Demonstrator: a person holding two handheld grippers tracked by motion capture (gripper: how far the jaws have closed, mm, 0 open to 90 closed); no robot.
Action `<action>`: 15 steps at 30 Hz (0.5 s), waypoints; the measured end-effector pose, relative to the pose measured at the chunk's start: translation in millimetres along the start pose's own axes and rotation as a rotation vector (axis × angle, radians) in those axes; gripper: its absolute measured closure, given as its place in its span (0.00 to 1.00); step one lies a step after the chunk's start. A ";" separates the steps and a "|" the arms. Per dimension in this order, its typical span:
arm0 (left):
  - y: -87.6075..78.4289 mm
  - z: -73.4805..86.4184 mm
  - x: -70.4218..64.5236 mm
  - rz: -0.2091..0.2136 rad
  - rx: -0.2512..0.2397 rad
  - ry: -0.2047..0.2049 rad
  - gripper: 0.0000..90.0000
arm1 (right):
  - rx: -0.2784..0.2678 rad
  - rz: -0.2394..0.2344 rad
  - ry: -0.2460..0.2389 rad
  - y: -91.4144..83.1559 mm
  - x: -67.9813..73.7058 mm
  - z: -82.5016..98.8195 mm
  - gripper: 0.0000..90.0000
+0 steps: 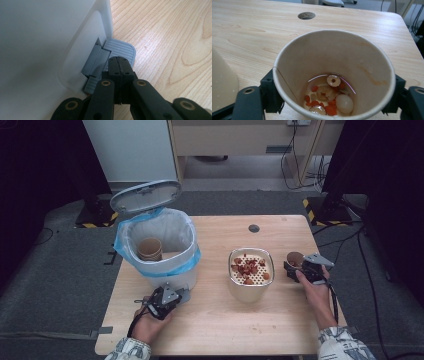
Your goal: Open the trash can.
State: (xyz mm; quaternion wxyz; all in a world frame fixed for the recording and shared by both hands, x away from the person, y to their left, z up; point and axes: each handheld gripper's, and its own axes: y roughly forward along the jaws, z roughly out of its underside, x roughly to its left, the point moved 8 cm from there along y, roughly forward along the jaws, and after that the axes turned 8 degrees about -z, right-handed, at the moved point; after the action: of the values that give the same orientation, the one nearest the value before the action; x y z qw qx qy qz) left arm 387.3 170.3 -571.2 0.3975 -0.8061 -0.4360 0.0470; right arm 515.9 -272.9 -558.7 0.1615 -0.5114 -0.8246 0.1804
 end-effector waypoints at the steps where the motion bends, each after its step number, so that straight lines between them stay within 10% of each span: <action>1: 0.0 0.0 0.0 0.000 0.000 0.000 1.00 | 0.000 -0.004 -0.005 -0.1 0.3 0.0 0.29; 15: 0.1 0.0 0.2 0.003 -0.001 -0.006 1.00 | -0.034 -0.048 -0.076 -22.5 -0.5 -20.6 0.34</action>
State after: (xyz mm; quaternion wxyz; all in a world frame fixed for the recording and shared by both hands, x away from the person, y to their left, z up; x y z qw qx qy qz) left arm 387.5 170.4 -571.2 0.3959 -0.8067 -0.4359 0.0497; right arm 507.7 -279.9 -530.1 0.1254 -0.4868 -0.8452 0.1817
